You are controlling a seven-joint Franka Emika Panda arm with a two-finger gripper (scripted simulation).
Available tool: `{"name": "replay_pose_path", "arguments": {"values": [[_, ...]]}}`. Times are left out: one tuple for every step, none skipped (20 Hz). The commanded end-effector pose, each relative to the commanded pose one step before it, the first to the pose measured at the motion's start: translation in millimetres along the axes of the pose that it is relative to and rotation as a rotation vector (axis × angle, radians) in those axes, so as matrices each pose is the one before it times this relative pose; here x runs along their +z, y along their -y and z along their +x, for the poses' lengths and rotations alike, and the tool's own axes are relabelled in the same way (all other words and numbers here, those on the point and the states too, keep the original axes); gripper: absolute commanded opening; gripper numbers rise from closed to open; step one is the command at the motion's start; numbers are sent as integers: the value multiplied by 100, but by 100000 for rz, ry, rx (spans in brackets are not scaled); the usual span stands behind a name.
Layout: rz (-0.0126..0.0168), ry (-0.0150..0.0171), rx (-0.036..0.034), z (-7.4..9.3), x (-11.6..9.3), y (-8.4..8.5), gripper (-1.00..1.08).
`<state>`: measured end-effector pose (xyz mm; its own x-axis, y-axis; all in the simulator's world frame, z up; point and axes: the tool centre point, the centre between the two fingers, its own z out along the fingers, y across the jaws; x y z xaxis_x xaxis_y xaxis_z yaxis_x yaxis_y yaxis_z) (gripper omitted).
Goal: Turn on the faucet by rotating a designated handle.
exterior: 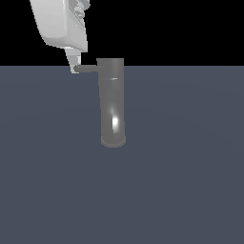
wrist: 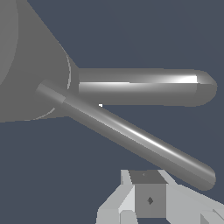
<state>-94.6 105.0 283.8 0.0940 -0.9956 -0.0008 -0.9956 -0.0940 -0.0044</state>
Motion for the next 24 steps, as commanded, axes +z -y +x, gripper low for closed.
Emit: {"name": "replay_pose_path", "arguments": {"values": [[-282, -102, 1007, 1254, -9, -759, -100], [-66, 14, -13, 278, 24, -241, -100], [0, 0, 0, 281, -6, -260, -100], [0, 0, 0, 282, -6, -260, -100], [0, 0, 0, 283, -7, -261, -100], [0, 0, 0, 283, -7, -261, -100], [0, 0, 0, 284, -7, -261, -100], [-69, 7, 1, 287, 23, -242, -100], [0, 0, 0, 286, -9, -262, -100], [0, 0, 0, 288, -10, -262, -100], [0, 0, 0, 0, 0, 0, -100], [199, -57, -731, -643, 9, 295, -100], [0, 0, 0, 593, -5, 28, -100], [-21, 6, 66, 622, 4, 36, -100], [-15, 4, 46, 611, 1, 33, -100], [0, 0, 0, 588, -5, 29, -100], [-29, 7, 93, 629, 8, 38, -100], [0, 0, 0, 583, -5, 30, -100], [-20, 4, 66, 611, 4, 36, -100], [-14, 3, 47, 598, 1, 34, -100], [0, 0, 0, 573, -5, 31, -100], [-19, 4, 66, 600, 3, 36, -100], [-19, 3, 66, 595, 3, 36, -100], [0, 0, 0, 560, -5, 33, -100]]}}
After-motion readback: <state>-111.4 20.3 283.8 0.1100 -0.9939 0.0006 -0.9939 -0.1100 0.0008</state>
